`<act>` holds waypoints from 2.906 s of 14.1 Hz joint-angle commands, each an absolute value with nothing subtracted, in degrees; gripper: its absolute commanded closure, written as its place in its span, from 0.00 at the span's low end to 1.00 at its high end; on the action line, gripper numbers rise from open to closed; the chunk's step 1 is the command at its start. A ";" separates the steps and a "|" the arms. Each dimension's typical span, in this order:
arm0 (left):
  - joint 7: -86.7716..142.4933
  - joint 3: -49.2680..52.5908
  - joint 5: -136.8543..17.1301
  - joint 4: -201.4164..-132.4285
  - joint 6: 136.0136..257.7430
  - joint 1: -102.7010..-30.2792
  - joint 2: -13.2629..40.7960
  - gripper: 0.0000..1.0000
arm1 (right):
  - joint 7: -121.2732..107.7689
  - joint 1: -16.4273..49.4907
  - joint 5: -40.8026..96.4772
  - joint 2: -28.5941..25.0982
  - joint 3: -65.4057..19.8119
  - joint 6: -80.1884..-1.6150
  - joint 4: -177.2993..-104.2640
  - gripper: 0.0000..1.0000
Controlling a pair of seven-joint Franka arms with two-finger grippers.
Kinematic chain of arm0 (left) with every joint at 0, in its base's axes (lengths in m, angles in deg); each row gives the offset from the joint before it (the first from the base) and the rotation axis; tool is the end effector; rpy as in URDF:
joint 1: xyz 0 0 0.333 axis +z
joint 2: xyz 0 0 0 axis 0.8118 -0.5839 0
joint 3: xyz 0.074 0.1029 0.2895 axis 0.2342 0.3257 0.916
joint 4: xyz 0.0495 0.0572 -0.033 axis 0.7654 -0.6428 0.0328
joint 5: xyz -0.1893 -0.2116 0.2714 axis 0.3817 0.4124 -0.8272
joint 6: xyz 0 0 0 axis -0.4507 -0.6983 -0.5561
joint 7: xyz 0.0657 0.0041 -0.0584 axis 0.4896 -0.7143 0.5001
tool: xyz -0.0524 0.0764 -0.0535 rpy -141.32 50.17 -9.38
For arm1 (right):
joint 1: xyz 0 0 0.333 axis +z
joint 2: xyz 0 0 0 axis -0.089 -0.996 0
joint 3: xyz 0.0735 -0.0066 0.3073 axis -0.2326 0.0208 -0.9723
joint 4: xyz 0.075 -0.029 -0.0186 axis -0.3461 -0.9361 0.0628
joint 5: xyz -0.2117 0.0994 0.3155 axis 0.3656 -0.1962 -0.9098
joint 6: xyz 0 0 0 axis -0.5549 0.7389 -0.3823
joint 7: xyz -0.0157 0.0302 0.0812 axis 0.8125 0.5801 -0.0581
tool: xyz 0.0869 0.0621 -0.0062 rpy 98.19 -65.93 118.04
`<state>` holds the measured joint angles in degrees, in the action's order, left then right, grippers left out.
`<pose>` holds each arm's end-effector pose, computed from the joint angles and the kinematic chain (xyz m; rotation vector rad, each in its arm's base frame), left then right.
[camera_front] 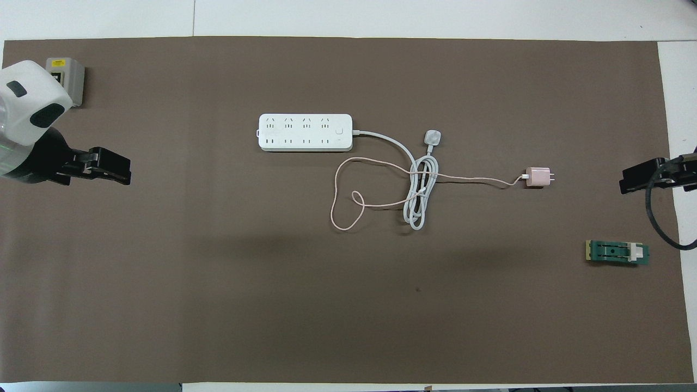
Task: Plug charger into power strip
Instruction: 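Raise the left gripper toward the power strip while the right gripper moves inward, then bring the left gripper to the strip end while the right gripper nears the charger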
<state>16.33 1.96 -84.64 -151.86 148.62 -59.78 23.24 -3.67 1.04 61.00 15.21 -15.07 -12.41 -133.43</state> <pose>0.5476 -0.0801 0.5867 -3.1366 0.1182 0.1242 0.5372 -0.0482 0.5888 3.1013 0.0131 -0.1591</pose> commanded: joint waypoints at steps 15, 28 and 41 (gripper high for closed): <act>14.00 3.19 -84.56 -149.92 147.88 -57.87 21.37 0.00 | 7.63 0.01 55.98 16.85 -15.77 -17.43 -137.92 0.00; 13.82 2.49 -84.65 -149.04 145.77 -62.62 14.69 0.00 | 46.40 -8.34 29.79 0.77 -15.07 -21.21 -137.49 0.00; 1.10 2.05 -46.62 -149.31 146.73 -55.24 4.16 0.00 | 44.84 -14.14 9.38 -12.16 -14.54 -22.09 -137.84 0.00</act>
